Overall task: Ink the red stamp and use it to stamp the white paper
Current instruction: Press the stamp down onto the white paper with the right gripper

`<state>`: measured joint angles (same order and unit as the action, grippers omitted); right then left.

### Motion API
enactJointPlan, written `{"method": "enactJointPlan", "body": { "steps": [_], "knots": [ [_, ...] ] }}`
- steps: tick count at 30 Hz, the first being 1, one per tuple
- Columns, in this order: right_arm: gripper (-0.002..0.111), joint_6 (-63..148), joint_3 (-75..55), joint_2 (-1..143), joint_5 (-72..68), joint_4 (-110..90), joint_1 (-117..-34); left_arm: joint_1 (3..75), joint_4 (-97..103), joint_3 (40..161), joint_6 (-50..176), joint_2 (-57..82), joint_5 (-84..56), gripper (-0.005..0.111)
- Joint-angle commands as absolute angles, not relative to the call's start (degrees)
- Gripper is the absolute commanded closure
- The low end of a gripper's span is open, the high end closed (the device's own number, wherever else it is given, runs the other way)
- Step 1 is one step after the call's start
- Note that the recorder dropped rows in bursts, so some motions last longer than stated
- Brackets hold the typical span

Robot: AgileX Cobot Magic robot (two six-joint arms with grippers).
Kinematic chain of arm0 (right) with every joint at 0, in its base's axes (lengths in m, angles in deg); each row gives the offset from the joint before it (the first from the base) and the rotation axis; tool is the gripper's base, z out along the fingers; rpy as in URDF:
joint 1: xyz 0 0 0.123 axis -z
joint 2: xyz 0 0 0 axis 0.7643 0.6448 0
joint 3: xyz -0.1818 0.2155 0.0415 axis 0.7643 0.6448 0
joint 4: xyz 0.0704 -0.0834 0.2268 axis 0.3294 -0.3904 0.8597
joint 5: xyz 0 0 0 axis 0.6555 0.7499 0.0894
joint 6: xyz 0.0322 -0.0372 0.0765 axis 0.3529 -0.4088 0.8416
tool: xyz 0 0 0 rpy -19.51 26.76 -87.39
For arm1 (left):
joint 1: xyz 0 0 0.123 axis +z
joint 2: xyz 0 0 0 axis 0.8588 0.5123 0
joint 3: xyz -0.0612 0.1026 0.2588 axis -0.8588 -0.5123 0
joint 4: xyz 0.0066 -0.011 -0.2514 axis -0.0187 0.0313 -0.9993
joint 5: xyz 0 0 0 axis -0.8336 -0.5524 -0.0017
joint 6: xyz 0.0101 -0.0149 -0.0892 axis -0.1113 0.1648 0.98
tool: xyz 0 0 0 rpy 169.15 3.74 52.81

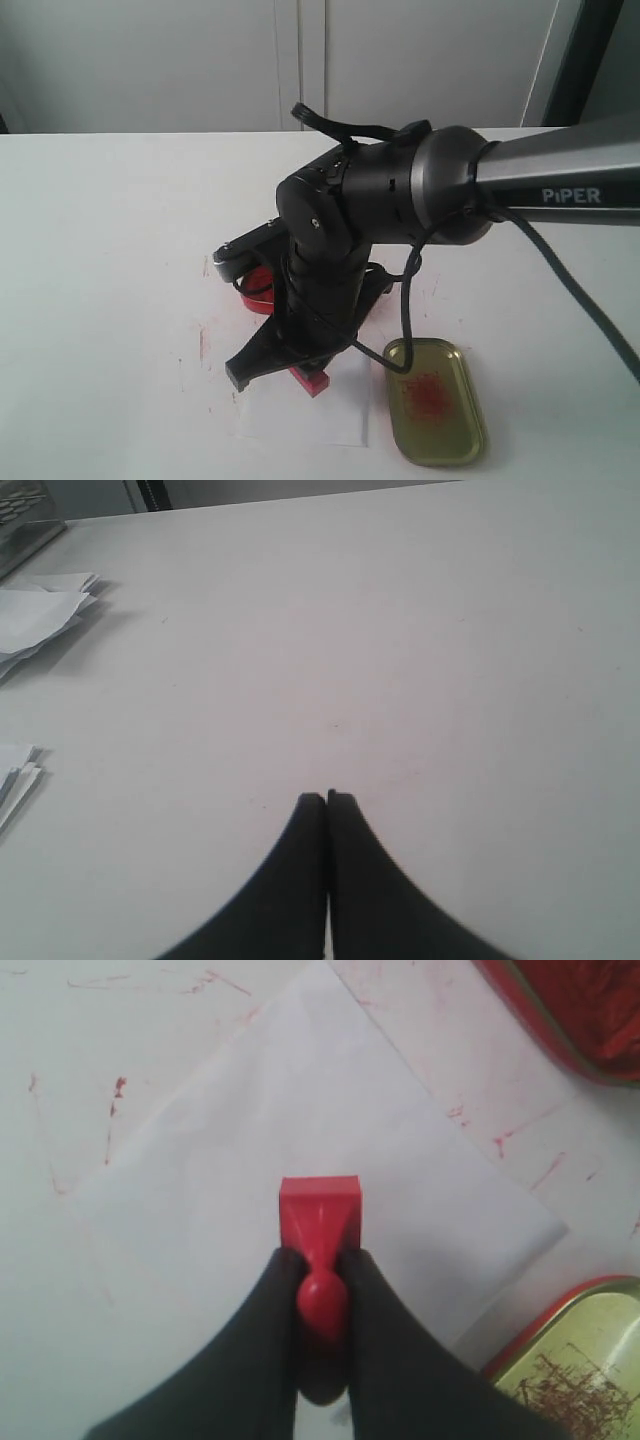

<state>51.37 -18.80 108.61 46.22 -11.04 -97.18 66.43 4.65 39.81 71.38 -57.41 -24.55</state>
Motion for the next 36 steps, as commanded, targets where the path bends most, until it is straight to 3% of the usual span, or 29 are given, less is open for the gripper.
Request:
{"method": "enactJointPlan", "body": {
  "steps": [1,36],
  "knots": [
    [0.108,50.7,-18.7,108.6,45.7,-11.0,-97.3,66.4,4.5,39.7,71.6,-57.4,-24.4,0.107],
    [0.108,50.7,-18.4,110.4,43.6,-10.7,-97.3,66.4,4.5,39.7,71.6,-57.4,-24.4,0.107]
  ]
}}
